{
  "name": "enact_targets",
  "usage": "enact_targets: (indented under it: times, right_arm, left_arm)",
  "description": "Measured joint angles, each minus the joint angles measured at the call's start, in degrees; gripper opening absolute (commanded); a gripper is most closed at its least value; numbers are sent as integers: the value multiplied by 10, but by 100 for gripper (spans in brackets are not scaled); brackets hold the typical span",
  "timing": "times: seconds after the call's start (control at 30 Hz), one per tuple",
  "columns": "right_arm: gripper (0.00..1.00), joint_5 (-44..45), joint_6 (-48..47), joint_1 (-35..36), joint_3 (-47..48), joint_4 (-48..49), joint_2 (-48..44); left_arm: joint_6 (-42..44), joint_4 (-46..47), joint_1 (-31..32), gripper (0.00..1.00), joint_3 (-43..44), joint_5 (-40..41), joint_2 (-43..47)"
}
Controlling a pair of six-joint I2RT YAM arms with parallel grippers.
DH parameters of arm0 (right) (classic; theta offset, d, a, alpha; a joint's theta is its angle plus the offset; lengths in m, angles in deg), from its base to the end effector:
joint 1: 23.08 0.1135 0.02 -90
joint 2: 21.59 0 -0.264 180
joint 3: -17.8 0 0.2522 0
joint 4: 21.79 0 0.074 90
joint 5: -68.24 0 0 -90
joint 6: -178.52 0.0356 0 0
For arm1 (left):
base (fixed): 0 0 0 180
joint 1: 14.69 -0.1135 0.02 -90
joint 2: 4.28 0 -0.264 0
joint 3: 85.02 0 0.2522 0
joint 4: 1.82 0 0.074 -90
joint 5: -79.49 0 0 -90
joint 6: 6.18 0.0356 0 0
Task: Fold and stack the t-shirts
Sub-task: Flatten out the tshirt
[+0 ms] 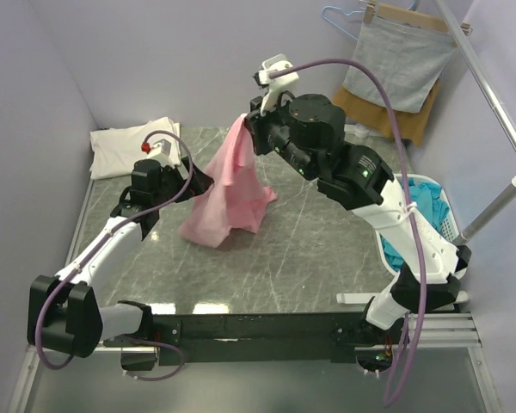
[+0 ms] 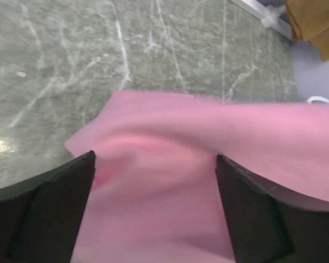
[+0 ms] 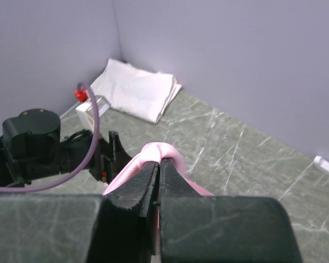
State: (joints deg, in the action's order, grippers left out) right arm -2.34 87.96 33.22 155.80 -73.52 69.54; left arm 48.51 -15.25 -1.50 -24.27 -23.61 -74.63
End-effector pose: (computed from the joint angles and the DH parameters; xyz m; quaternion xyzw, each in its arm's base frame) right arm 0.1790 0.2470 0.5524 -0.2453 0.6927 0.2019 0.6475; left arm 0.2707 -0.0717 0.2776 -0.0972 0.8253 -0.3119 0.4607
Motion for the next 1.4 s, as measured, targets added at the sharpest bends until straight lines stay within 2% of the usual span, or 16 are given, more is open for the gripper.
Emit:
enact_targets:
  times: [0.3,0.5,0.63,0.73,0.8,0.83,0.87,0.93,1.0,1.07,1.17,1.4]
  right_arm:
    - [0,78,-36,13,-81,47,-33]
    - [0,122,-53,0,-157,78,-30]
    - [0,125,-32,-66,-203,94,5]
    - [0,115,-2,-144,-207,99,74]
    - [12,99,21,-202,-199,98,137]
    - [35,88,32,-231,-184,90,174]
    - [51,76,45,-257,-166,85,212]
    - [67,60,68,-299,-115,61,279]
    - [70,45,78,-337,-66,45,332]
    - [71,35,84,-363,-44,28,349]
    - [72,11,94,-375,-94,26,305]
    - [66,-129,122,-304,-412,51,26]
  left_arm:
    - [12,-41,-4,100,4,31,33]
    - [16,-30,-5,99,-3,3,36]
    - [14,-16,-5,99,-27,-15,36]
    - [13,-17,-5,99,-40,-21,36]
    - [12,-16,-5,100,-42,-23,35]
    - [12,-14,-5,100,-42,-23,33]
    - [12,-13,-5,99,-42,-24,32]
    - [12,-9,-5,100,-42,-27,26]
    - [12,-6,-5,99,-42,-32,18]
    - [12,-6,-5,99,-42,-36,11]
    - [12,-5,-5,100,-42,-38,3]
    - [12,9,-5,99,-42,-42,-28]
